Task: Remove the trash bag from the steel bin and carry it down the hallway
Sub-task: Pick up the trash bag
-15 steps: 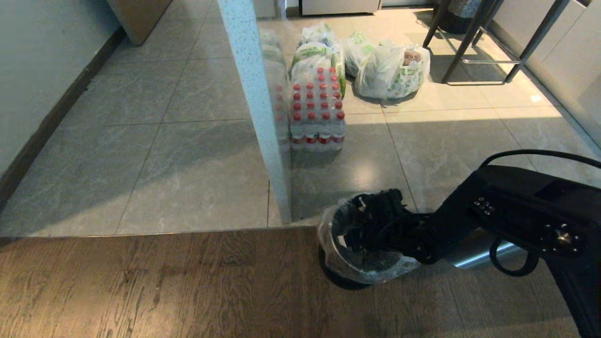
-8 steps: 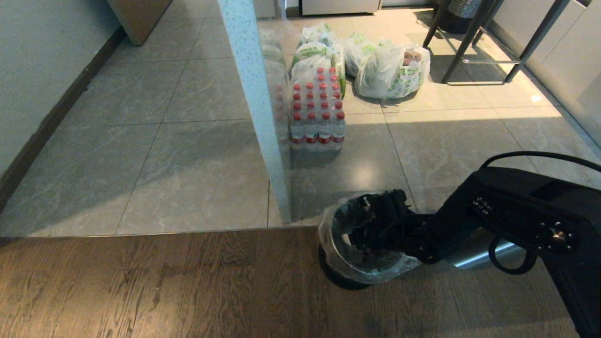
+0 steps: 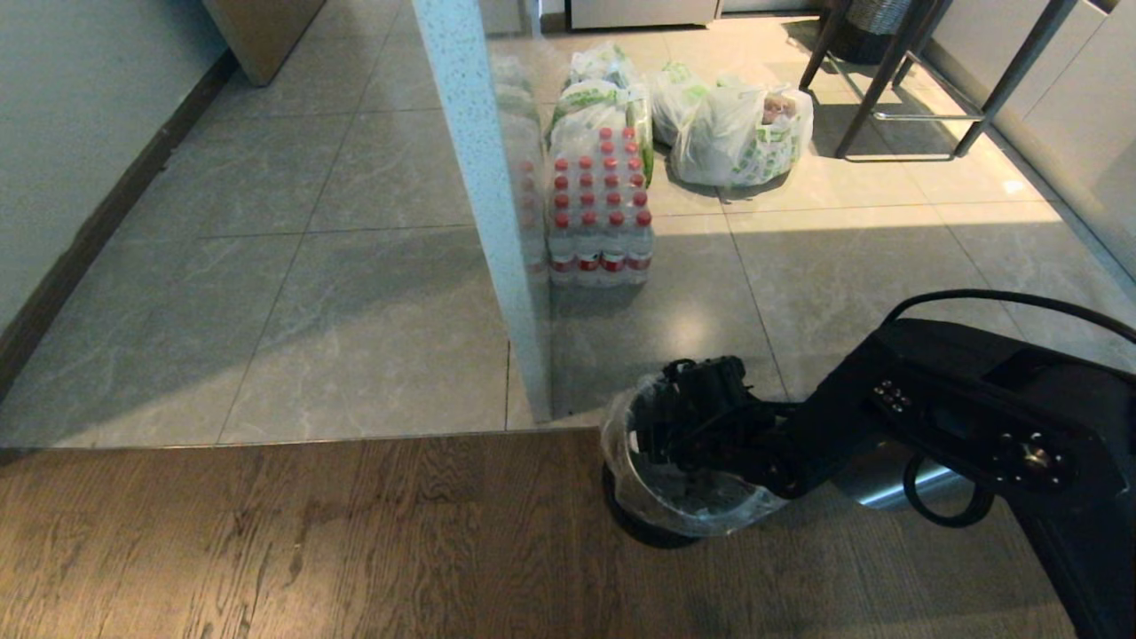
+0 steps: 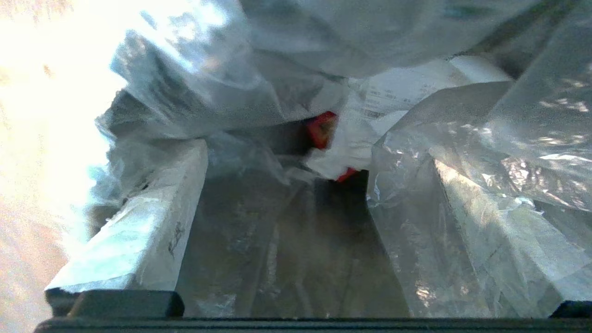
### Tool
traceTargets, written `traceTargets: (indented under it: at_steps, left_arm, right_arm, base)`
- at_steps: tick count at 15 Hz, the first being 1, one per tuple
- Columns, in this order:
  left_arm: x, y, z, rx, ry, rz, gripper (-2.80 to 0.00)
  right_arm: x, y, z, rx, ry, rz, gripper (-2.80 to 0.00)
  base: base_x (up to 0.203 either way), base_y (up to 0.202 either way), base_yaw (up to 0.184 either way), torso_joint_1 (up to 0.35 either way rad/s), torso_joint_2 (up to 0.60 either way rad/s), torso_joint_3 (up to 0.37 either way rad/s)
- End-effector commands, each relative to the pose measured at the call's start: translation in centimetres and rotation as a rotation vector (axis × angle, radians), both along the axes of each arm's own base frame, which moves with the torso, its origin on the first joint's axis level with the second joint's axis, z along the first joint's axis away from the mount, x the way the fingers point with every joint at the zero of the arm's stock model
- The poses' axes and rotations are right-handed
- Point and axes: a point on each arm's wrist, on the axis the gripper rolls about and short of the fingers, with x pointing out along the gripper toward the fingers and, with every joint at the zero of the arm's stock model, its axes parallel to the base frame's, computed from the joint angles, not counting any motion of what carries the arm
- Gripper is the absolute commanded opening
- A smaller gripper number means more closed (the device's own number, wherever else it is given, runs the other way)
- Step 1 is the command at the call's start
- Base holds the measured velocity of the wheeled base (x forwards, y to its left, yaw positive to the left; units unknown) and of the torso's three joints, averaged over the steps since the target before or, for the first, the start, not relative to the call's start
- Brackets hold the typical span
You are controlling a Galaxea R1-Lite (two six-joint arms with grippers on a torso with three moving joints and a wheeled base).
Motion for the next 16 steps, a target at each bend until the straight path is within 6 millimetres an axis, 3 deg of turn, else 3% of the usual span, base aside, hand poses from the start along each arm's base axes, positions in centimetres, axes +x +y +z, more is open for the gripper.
traceTargets:
  at_steps: [1,5,10,16]
  left_arm:
    - [0.0,0.0,0.0,-0.001,0.001,0.0,-2.8]
    - [0.0,0.0,0.0,-0.001,0.001,0.0,-2.8]
    - [0.0,0.0,0.0,-0.001,0.002,0.0,-2.8]
    - [0.0,0.0,0.0,-0.001,0.001,0.0,-2.8]
  right_arm:
    - [-0.1,0.2,1.5,0.04,-0.021,-0.011,0.0]
    - [-0.6,-0.2,4.3,0.069,-0.062,-0.02,0.0]
    - [-1.8,-0.7,6.2,0.066,-0.044,-0.024,0.0]
    - [-2.9,0.2,8.8,0.158,-0.047,-0.042,0.0]
  base:
    - [0.0,0.0,0.0,0.0,0.0,0.0]
    - [0.0,0.0,0.0,0.0,0.0,0.0]
    - [0.0,0.0,0.0,0.0,0.0,0.0]
    - [0.0,0.0,0.0,0.0,0.0,0.0]
